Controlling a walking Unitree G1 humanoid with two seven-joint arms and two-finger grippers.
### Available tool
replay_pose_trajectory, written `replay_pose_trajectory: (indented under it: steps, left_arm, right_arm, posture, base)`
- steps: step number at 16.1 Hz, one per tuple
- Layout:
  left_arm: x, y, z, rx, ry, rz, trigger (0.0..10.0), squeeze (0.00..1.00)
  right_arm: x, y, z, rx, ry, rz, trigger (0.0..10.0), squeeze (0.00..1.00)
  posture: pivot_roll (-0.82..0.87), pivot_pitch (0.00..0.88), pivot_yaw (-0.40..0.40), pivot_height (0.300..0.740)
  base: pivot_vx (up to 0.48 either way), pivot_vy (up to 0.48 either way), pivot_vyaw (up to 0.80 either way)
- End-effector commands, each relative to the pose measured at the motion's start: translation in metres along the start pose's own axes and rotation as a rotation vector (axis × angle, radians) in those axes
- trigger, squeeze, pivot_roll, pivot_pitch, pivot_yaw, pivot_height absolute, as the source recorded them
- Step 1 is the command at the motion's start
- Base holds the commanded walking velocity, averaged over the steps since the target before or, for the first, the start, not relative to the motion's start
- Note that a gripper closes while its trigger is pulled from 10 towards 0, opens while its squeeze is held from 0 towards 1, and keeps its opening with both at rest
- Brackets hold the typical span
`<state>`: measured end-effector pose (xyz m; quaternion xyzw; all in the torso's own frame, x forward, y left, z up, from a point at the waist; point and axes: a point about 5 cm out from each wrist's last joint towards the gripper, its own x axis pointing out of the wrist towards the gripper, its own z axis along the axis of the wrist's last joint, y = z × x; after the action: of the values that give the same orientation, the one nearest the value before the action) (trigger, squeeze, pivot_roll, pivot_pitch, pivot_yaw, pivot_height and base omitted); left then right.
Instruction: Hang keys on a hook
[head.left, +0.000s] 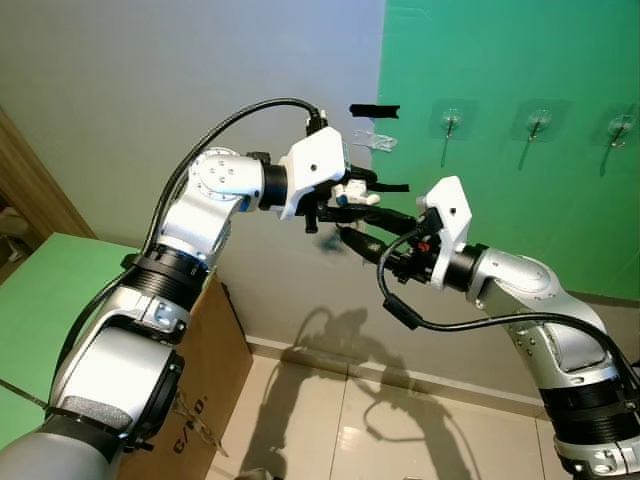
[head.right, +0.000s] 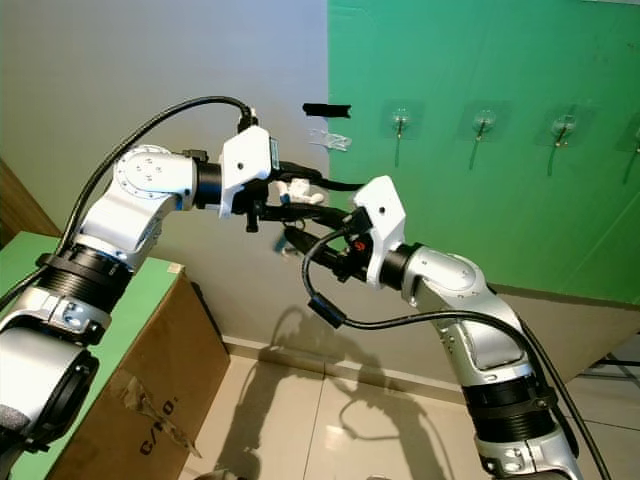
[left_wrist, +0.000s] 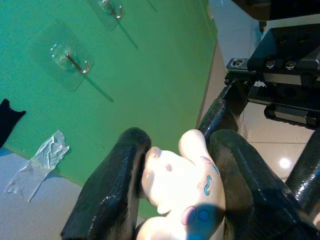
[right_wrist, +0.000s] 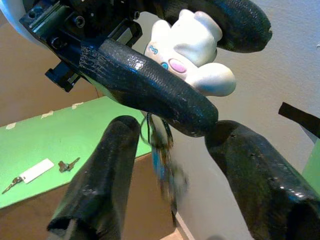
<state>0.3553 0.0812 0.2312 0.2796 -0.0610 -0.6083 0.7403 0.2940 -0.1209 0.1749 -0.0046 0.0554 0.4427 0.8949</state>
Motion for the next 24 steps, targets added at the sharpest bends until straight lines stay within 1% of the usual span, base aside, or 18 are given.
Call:
replay_pose_trajectory:
  steps: [1,10,21,23,24]
  left_arm:
    - [-0.001,0.002,0.008,0.031,-0.017,-0.002,10.0,0.00]
    - [0.000,0.002,0.010,0.033,-0.026,-0.007,10.0,0.00]
    - [-0.003,0.004,0.011,0.025,-0.026,0.018,10.0,0.00]
    - [-0.003,0.009,0.009,-0.021,-0.031,0.057,10.0,0.00]
    - [-0.005,0.014,0.008,-0.057,-0.041,0.106,10.0,0.16]
  right_arm:
    - [0.000,-0.003,0.007,-0.016,-0.021,-0.004,0.0,0.00]
    - [0.002,-0.001,0.007,-0.001,-0.033,0.003,0.0,0.00]
    - [0.001,-0.001,0.006,0.025,-0.056,0.009,0.0,0.00]
    - [0.001,0.000,0.007,0.056,-0.069,0.017,0.0,0.00]
    - [0.001,0.001,0.008,0.067,-0.077,0.022,0.0,0.00]
  posture:
    - [-0.19,0.000,0.083,0.736]
    - [-0.18,0.000,0.085,0.736]
    - [-0.18,0.000,0.080,0.736]
    - [-0.18,0.000,0.079,0.736]
    - [-0.18,0.000,0.080,0.736]
  base:
    - [0.000,0.000,0.00]
    - [0.000,0.000,0.00]
    - [0.000,0.000,0.00]
    - [0.000,0.000,0.00]
    - [0.000,0.000,0.00]
